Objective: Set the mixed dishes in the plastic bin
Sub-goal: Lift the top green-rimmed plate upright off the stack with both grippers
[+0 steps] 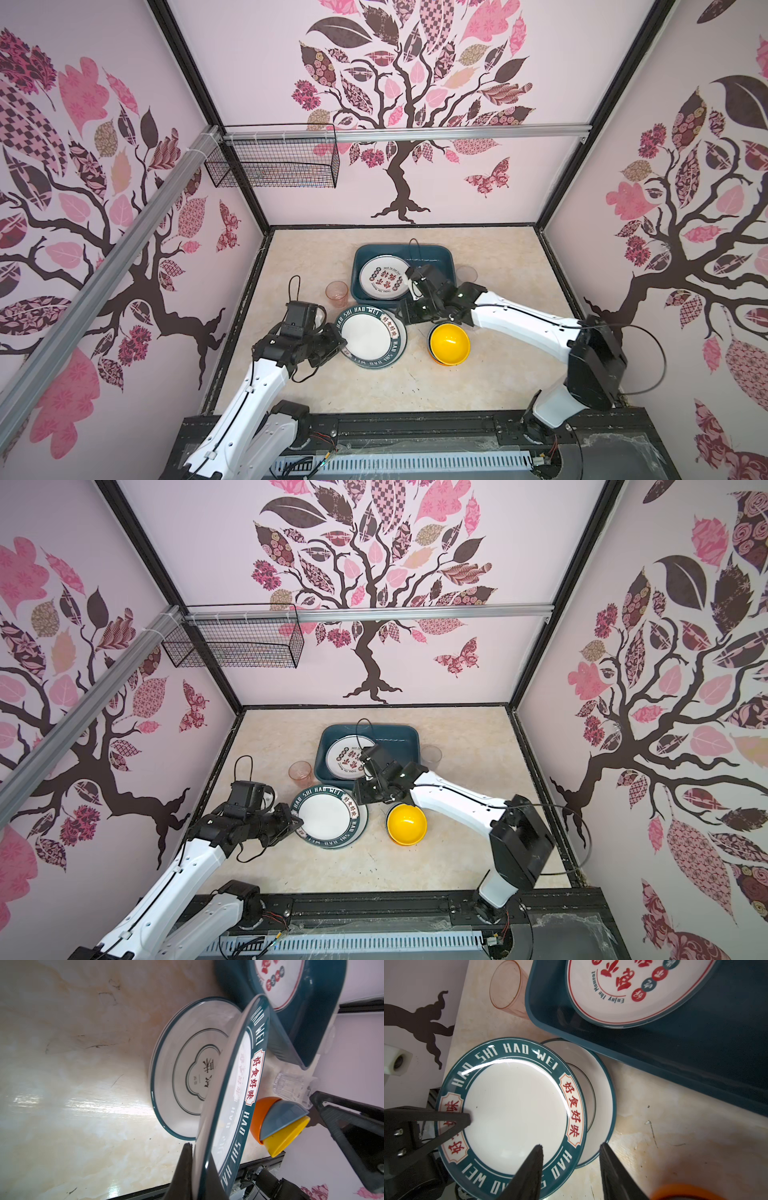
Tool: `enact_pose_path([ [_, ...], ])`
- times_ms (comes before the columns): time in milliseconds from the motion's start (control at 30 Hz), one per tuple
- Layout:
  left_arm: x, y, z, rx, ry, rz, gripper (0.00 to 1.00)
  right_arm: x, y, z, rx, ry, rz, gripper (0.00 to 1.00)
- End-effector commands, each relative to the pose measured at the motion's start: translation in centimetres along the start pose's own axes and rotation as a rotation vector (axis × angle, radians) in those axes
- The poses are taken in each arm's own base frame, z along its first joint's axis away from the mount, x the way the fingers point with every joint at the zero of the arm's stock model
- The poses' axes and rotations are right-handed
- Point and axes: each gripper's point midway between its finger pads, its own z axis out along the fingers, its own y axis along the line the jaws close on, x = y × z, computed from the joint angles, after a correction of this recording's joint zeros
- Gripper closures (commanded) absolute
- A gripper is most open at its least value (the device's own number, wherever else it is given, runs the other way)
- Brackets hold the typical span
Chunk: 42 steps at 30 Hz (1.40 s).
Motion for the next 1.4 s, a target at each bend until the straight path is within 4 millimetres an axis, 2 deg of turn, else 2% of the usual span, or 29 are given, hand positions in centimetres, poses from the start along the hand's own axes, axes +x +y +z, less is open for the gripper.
enact_pose_path([
  [0,-1.0,-4.6,-2.6,0.168,-0.048,0.055,1.0,-0.7,0.1,-2.7,-0.133,-0.056,0.113,0.5],
  [133,-1.4,-7.4,-4.2,0.298,-0.079,0.08,1.0,-0.9,0.0,-4.7,-0.22,-0.138,0.164,0.45],
  [267,-1.7,-9.1,-5.3,0.369,-0.095,0.094,1.0,-0.9,0.4,-5.6,-0.285,-0.153,0.191,0.44],
  [500,-1.8,-11.3,-6.4,0.468,-0.099,0.115,1.0,-1.2,2.0,-5.9,-0.401,-0.156,0.231,0.43],
  [633,-1.8,-11.6,-6.5,0.486,-0.095,0.114,1.0,-1.6,2.8,-5.8,-0.442,-0.15,0.245,0.47],
  [833,-2.0,-11.9,-6.6,0.503,-0.106,0.114,1.0,-2.5,3.3,-4.9,-0.454,-0.128,0.271,0.61],
  [1033,-2.3,-11.3,-6.3,0.474,-0.125,0.109,1.0,-3.0,2.8,-3.7,-0.417,-0.118,0.293,0.85],
  [1133,-2.5,-10.6,-6.0,0.445,-0.146,0.101,0.85,-3.6,2.6,-3.5,-0.404,-0.129,0.3,0.92],
  [1267,-2.8,-9.4,-5.8,0.396,-0.175,0.08,0.64,-4.8,2.0,-3.4,-0.393,-0.152,0.309,0.94],
  [1367,-2.8,-8.0,-5.4,0.329,-0.195,0.068,0.58,-6.2,0.8,-3.4,-0.382,-0.174,0.326,0.94],
])
